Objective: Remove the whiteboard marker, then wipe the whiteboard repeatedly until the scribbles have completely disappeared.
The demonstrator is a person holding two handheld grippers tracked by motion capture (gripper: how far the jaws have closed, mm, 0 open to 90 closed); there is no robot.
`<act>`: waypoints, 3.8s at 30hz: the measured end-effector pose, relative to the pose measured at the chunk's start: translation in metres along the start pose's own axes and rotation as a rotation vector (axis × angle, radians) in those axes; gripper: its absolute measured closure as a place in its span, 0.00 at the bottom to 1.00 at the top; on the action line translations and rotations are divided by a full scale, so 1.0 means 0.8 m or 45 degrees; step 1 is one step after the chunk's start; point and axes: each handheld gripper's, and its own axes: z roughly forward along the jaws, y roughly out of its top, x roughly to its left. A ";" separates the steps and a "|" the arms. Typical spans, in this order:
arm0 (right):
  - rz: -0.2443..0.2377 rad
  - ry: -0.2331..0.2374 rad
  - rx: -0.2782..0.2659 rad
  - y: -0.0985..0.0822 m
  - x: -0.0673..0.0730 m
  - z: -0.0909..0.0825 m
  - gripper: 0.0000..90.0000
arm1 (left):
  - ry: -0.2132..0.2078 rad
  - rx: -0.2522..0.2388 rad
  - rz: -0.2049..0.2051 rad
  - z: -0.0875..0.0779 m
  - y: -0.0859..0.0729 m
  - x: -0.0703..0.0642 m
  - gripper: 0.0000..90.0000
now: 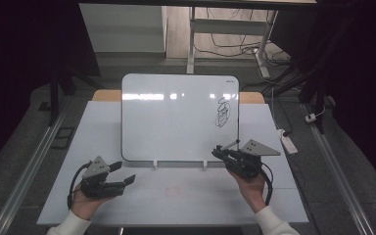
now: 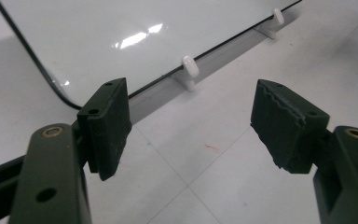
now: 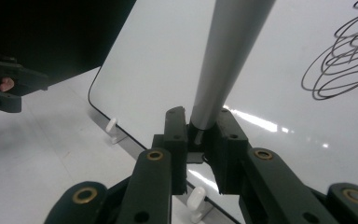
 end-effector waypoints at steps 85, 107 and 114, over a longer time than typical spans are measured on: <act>-0.078 -0.272 -0.118 0.089 -0.122 0.101 0.86 | 0.008 0.046 -0.061 0.018 -0.015 0.015 0.33; 0.004 -0.362 -0.189 0.079 -0.131 0.086 0.86 | 0.003 0.046 -0.055 0.022 -0.013 0.012 0.33; -0.077 -0.271 -0.116 0.074 -0.114 0.095 0.86 | 0.001 0.045 -0.059 0.022 -0.012 0.014 0.33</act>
